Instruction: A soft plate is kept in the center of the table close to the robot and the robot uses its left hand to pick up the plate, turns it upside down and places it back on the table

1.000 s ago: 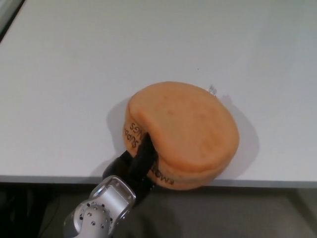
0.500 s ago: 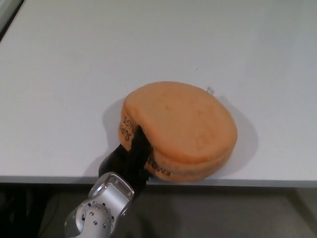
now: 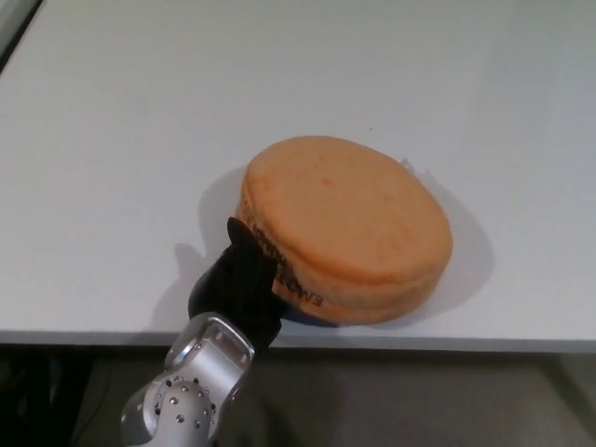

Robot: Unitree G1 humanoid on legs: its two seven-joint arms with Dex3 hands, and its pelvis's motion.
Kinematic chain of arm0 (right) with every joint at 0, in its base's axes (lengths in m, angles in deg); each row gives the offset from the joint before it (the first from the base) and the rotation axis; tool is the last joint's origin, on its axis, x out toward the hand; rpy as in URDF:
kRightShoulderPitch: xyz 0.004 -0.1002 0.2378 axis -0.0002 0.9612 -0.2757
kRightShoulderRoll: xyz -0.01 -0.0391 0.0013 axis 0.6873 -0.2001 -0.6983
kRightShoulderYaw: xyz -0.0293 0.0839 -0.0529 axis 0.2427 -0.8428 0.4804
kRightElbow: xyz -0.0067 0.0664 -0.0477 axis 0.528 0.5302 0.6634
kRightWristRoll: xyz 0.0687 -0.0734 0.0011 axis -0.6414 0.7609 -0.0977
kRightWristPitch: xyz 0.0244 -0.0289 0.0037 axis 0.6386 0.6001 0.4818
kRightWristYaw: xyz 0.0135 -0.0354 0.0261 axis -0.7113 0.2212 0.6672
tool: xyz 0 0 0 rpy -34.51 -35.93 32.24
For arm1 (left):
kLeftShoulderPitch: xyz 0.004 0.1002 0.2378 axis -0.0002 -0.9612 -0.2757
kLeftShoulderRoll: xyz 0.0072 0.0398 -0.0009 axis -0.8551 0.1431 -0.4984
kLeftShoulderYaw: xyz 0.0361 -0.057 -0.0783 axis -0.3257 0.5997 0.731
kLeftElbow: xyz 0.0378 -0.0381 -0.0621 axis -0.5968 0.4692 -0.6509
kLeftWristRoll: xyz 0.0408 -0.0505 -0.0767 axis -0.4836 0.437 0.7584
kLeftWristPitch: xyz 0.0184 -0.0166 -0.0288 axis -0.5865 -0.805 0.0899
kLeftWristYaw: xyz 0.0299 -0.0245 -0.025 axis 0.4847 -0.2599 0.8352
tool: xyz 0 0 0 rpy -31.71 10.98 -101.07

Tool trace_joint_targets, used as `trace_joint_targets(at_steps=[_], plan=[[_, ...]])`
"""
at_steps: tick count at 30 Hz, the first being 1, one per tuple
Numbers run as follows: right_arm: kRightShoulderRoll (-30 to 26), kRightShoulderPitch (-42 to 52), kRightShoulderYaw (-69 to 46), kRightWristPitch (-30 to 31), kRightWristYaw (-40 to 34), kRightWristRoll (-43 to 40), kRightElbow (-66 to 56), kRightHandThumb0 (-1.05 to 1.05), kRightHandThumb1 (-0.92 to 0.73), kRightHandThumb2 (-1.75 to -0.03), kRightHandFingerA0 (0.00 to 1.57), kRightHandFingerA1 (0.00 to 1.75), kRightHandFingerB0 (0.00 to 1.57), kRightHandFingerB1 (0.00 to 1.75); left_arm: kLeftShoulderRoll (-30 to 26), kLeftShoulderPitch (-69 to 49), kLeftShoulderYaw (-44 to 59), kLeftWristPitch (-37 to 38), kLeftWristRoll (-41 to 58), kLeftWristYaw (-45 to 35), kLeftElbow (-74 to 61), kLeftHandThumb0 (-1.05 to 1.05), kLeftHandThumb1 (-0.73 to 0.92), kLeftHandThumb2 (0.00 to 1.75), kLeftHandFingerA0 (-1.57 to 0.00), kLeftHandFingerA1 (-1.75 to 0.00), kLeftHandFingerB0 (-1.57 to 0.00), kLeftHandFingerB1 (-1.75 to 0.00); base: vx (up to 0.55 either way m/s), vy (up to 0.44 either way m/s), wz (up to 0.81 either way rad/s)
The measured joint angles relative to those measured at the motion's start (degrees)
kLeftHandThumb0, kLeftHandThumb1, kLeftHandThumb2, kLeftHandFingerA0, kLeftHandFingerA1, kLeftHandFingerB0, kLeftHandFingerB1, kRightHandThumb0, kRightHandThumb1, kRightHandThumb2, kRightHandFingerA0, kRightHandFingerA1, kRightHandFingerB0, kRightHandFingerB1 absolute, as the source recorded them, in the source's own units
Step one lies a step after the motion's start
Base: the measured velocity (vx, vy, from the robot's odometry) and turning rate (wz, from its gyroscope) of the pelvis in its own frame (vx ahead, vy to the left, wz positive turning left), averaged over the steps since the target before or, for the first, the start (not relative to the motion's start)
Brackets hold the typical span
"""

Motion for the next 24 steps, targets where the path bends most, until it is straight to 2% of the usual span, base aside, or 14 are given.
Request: trace_joint_targets(at_steps=[2,3,6,7,9,10,11,14,15,16,17,18,22,24], plan=[[-0.2,0.0,0.0,0.2,0.1,0.0,-0.2,-0.69,-0.85,-0.67,0.5,0.38,0.22,0.29,-0.6,-0.9,-0.6,-1.6,0.5,-1.2,-1.0,-1.05,0.88,0.67,0.0,0.0,0.0,0.0,0.0,0.0,0.0],[-0.2,0.0,0.0,0.3,0.1,0.0,-0.3,-0.74,-0.71,-1.01,0.43,0.52,0.16,0.43,-0.7,-1.2,-0.8,-2.2,0.7,-1.7,-1.3,-1.03,0.76,1.06,0.0,-0.15,0.0,0.0,0.0,0.0,0.0],[-0.2,-0.2,0.0,0.5,0.1,0.0,-0.5,-0.69,-0.69,-1.01,0.43,0.54,0.15,0.44,-1.3,-1.3,-1.0,-4.3,1.5,-3.0,-2.3,-1.03,0.77,1.07,0.0,-0.12,0.0,0.0,0.0,0.0,0.0],[-0.2,-0.3,0.1,0.5,0.2,0.0,-0.5,-0.67,-0.86,-0.67,0.51,0.39,0.23,0.29,-1.4,-1.4,-1.1,-5.4,1.9,-3.4,-2.6,-1.03,0.76,1.06,0.0,-0.15,0.0,0.0,0.0,0.0,0.0],[-0.2,-0.3,0.1,0.6,0.2,0.0,-0.5,-0.72,-0.71,-1.01,0.43,0.53,0.16,0.44,-1.9,-1.4,-1.1,-6.6,2.2,-3.8,-2.8,-1.02,0.75,1.05,0.0,-0.17,0.0,0.0,0.0,0.0,0.0],[-0.2,-0.4,0.1,0.7,0.2,0.0,-0.6,-0.69,-0.7,-1.02,0.44,0.54,0.15,0.44,-2.5,-1.4,-1.3,-7.8,2.3,-4.0,-3.2,-1.05,0.9,0.68,0.0,0.0,0.0,0.0,0.0,0.0,0.0],[-0.2,-0.5,0.1,0.7,0.2,0.0,-0.6,-0.72,-0.72,-1.01,0.43,0.53,0.15,0.43,-2.8,-1.3,-1.3,-8.4,2.3,-4.0,-3.4,-1.05,0.78,0.88,0.0,0.0,0.0,0.0,0.0,0.0,0.0],[-0.2,-0.6,0.2,0.9,0.2,0.0,-0.8,-0.73,-0.73,-1.01,0.43,0.52,0.16,0.43,-5.1,-0.9,-1.4,-11.1,2.3,-4.2,-4.8,-1.05,0.89,0.67,0.0,0.0,0.0,0.0,0.0,0.0,0.0],[-0.2,-0.7,0.2,0.9,0.2,0.0,-0.8,-0.7,-0.85,-0.68,0.51,0.39,0.23,0.29,-5.9,-0.8,-1.4,-11.9,2.3,-4.2,-5.3,-1.05,0.76,1.08,0.0,-0.22,0.0,0.0,0.0,0.0,0.0],[-0.2,-0.7,0.2,1.0,0.2,0.0,-0.9,-0.7,-0.85,-0.68,0.51,0.39,0.23,0.29,-7.2,-0.7,-1.3,-13.0,2.2,-4.2,-6.1,-1.05,0.76,1.08,0.0,-0.22,0.0,0.0,0.0,0.0,0.0],[-0.2,-0.7,0.2,1.0,0.2,0.0,-0.9,-0.73,-0.72,-1.01,0.44,0.53,0.16,0.43,-8.1,-0.7,-1.3,-13.9,2.1,-4.2,-6.8,-1.05,0.9,0.69,0.0,0.0,0.0,0.0,0.0,0.0,0.0],[-0.2,-0.7,0.2,1.0,0.2,0.0,-1.0,-0.69,-0.85,-0.67,0.52,0.39,0.24,0.29,-9.2,-0.7,-1.3,-14.8,2.0,-4.2,-7.6,-1.01,0.72,1.05,0.0,-0.2,0.0,0.0,0.0,0.0,0.0],[-0.2,-0.8,0.3,1.2,0.2,0.0,-1.0,-0.67,-0.85,-0.67,0.51,0.39,0.23,0.29,-13.1,-1.3,-1.0,-18.2,1.8,-4.0,-11.0,-1.01,0.73,1.05,0.0,-0.2,0.0,0.0,0.0,0.0,0.0],[-0.2,-0.8,0.4,1.3,0.2,0.0,-1.0,-0.7,-0.7,-1.01,0.43,0.53,0.15,0.43,-15.0,-2.0,-0.7,-19.9,1.8,-4.1,-13.0,-1.02,0.75,1.05,0.0,-0.19,0.0,0.0,0.0,0.0,0.0]])
